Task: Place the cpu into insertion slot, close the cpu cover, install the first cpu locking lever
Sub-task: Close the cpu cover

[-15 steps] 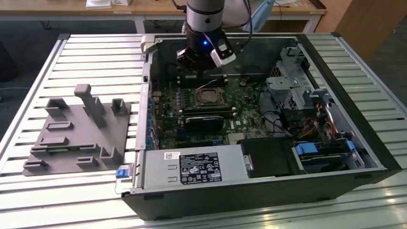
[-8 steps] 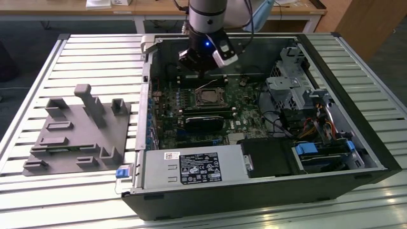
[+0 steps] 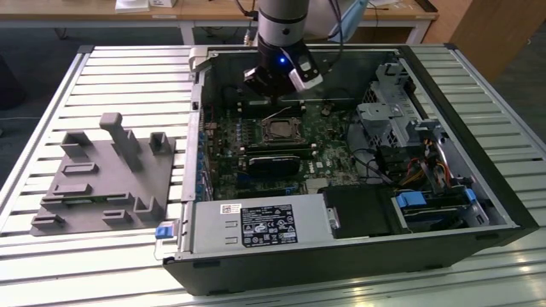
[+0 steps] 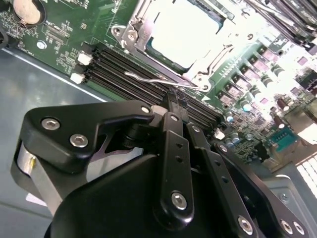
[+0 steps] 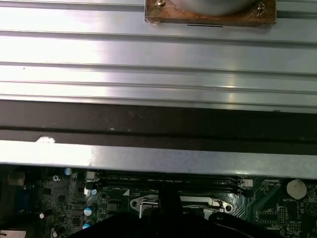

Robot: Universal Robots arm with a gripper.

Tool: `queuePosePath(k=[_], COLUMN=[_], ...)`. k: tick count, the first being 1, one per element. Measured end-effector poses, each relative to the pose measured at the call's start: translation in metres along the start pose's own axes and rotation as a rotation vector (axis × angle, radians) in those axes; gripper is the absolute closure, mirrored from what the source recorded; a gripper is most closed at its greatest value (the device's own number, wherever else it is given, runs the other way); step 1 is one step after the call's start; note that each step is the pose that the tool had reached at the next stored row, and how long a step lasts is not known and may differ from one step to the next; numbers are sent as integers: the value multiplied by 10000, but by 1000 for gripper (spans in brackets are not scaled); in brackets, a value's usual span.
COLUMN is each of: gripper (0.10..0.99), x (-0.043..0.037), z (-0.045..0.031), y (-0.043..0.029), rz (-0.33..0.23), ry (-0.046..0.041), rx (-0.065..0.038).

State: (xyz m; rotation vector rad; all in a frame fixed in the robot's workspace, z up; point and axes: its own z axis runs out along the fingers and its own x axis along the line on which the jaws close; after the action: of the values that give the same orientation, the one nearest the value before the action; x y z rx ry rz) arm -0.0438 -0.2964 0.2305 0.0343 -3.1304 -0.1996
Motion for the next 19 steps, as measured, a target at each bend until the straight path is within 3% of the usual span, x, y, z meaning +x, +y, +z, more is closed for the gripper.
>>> queuePosePath(k=[19], gripper=[980], x=[-88], z=[73], y=[6], rz=[-248], ry=[31], rx=[1])
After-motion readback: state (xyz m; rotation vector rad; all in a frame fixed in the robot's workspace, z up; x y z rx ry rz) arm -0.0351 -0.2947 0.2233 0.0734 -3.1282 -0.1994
